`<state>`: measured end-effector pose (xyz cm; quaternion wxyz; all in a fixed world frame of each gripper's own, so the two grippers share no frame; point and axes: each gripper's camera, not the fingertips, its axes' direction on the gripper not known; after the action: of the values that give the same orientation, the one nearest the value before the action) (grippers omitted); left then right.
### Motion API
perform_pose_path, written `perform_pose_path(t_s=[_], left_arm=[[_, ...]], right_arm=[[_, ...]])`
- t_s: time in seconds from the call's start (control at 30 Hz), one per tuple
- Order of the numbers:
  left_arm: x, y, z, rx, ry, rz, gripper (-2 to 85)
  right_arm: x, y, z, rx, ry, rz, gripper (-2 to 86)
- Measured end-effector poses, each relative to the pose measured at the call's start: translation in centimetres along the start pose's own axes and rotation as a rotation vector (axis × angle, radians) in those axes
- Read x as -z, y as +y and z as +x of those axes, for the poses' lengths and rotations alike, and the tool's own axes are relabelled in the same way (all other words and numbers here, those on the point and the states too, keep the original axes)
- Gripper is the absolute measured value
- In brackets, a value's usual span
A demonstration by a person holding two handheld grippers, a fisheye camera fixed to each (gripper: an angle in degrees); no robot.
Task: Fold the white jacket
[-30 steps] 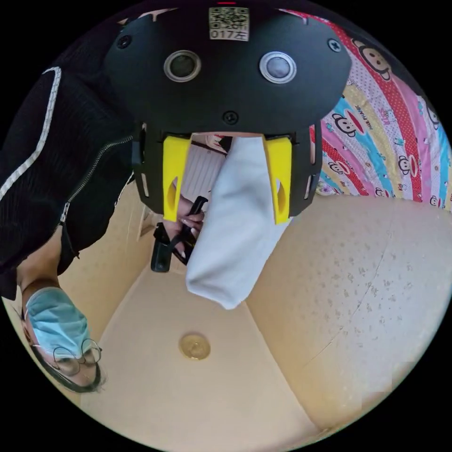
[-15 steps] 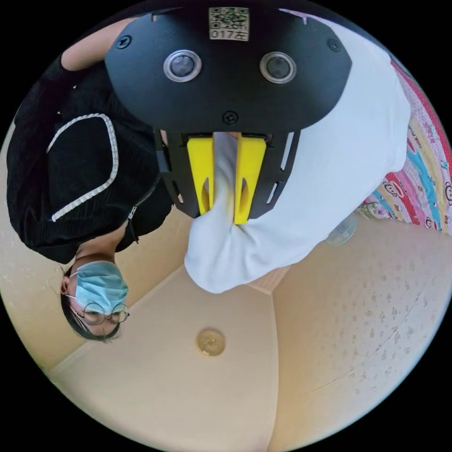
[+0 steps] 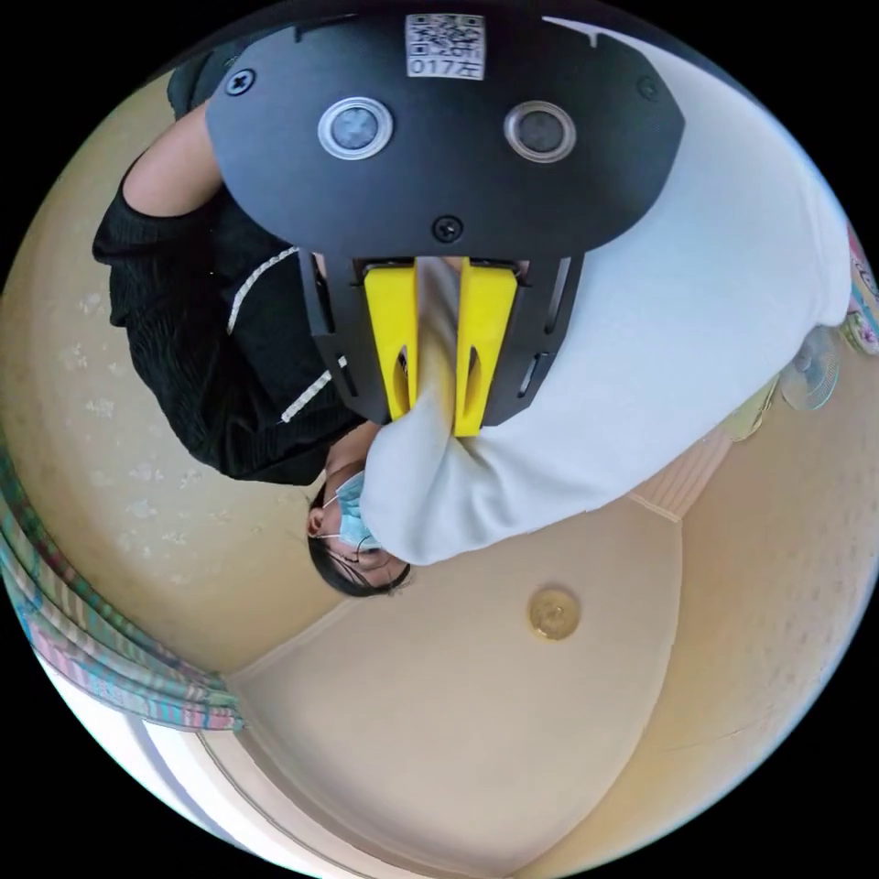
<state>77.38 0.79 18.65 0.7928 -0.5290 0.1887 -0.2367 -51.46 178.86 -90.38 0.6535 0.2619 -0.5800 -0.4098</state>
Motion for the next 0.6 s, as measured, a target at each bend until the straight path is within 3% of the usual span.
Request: perform_pose_path(t_s=[0.17,0.23,0.37,0.5,0.6], left_arm=[[-1.5,0.7,-1.6,0.078,0.098,-0.046,6.9],[-1.7,0.6,-1.8,0.099,0.097,-0.065,7.4],[0.8,-0.5,-0.8,0.148,-0.195,-0.048,11.9],[3.8,-1.9,1.2,0.161,-0.527,-0.044,13.0],[7.4,-2.1,5.5,-0.018,-0.644,0.185,9.3]], right_arm=[[-4.1,0.3,0.7,-0.010,-0.104,0.010,14.8],[-3.7,0.4,1.9,-0.044,-0.146,0.095,6.0],[-1.1,0.6,4.5,-0.140,-0.046,0.122,3.6],[1.9,-0.6,4.8,-0.114,0.215,0.072,3.0],[3.7,-2.1,4.0,-0.089,0.316,0.083,2.8]])
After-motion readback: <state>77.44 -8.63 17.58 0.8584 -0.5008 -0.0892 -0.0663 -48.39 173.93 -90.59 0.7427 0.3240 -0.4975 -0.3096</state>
